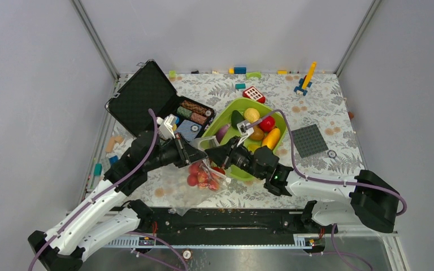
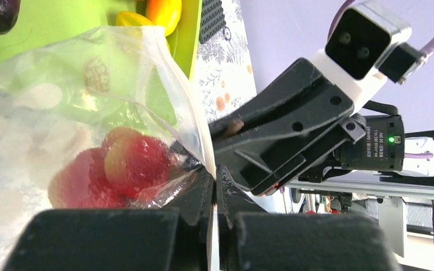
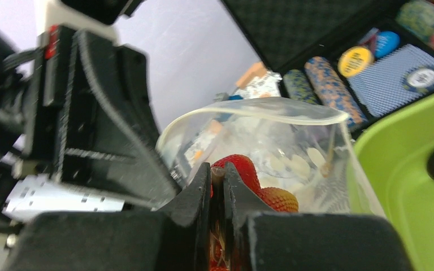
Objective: Place the food in the zip-top bag and seal the zipper
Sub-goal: Place the fake fruit in the zipper food storage bag.
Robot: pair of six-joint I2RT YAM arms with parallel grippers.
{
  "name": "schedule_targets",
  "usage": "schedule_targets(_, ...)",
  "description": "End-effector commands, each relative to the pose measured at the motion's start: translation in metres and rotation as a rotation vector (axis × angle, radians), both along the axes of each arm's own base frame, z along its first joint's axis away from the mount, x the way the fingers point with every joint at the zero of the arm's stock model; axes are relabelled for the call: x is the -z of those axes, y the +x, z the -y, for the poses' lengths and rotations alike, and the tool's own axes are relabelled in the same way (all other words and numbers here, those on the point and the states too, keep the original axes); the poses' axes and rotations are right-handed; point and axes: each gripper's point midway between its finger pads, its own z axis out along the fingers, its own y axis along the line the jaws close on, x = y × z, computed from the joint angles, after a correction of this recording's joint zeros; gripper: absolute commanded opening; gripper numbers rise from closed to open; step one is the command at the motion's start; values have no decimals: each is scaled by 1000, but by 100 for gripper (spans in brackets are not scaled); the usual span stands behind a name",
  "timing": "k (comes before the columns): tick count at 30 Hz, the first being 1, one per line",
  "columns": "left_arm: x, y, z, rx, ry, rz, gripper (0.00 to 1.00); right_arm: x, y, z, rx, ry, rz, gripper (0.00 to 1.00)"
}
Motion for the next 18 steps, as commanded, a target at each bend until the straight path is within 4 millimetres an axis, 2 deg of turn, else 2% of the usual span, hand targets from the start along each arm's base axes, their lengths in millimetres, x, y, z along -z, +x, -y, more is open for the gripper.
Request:
schedule_targets(1, -26, 8, -9, -53, -30, 102, 0, -53, -32, -3, -157, 129, 265, 0)
schedule_targets(5, -33, 4, -13, -53, -36, 136, 0, -46, -46, -7, -244, 87, 327, 0)
schedule_targets(7, -37, 3, -14, -51, -46, 150, 0, -41, -42, -9, -228, 70, 302, 0)
schedule_targets(9, -39, 0, -15, -43, -55, 161, 0, -34, -30, -13, -180, 41, 236, 0)
schedule_targets(11, -40, -2, -14, -35, -59, 164, 0, -22, -8, -13, -77, -22, 120, 0)
schedule_targets(13, -37, -4, -12, -20, -71, 155, 0, -6, 17, -6, 74, -78, -13, 0)
schedule_targets(15, -35, -5, -7, 6, -95, 148, 0, 14, 32, 4, 192, -145, -136, 0)
schedule_targets(18, -32, -7, -1, 35, -118, 137, 0, 21, 49, 15, 343, -197, -270, 0)
